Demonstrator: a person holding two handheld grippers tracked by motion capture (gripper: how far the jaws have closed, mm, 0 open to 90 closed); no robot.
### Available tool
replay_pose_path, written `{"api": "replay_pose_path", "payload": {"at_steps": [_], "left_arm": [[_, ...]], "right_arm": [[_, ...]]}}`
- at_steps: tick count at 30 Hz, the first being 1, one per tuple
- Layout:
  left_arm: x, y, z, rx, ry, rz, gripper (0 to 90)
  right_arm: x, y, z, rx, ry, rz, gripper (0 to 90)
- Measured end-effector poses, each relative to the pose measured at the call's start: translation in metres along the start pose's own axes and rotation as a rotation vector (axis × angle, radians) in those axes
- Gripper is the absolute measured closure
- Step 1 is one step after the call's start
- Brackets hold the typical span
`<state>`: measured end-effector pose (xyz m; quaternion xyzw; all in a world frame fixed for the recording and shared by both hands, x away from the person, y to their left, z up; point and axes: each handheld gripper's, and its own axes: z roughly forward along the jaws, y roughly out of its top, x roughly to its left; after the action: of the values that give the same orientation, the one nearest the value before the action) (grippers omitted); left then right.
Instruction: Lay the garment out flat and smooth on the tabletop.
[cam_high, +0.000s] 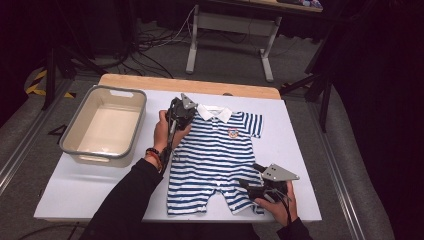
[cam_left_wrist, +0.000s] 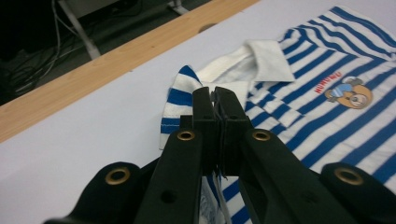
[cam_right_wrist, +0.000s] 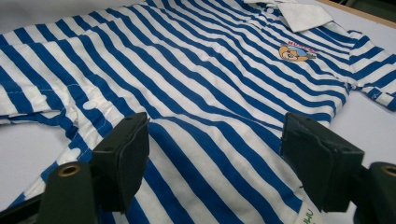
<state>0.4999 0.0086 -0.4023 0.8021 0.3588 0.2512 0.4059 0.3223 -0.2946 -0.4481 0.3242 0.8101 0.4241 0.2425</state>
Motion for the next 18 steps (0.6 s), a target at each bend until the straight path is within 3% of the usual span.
{"api": "replay_pose_path", "payload": {"at_steps": [5, 9, 11, 14, 18], "left_arm": [[-0.013, -0.001, 0.009, 0.02, -0.016, 0.039, 87.7], [-0.022, -0.004, 0.016, 0.026, -0.054, 0.053, 85.3], [-0.023, -0.004, 0.016, 0.035, -0.057, 0.061, 81.0], [-0.022, -0.003, 0.012, 0.013, -0.052, 0.048, 78.9], [-0.01, -0.001, 0.003, -0.002, -0.025, 0.027, 76.0]], "right_arm": [[0.0, 0.0, 0.0, 0.002, 0.0, -0.004, 24.3], [0.001, 0.0, 0.0, 0.004, 0.001, -0.005, 24.1], [0.001, 0.0, 0.0, 0.005, 0.003, -0.01, 23.9], [0.001, 0.0, 0.0, 0.005, 0.005, -0.01, 23.9], [0.0, 0.0, -0.001, 0.003, 0.002, -0.008, 23.8]]}}
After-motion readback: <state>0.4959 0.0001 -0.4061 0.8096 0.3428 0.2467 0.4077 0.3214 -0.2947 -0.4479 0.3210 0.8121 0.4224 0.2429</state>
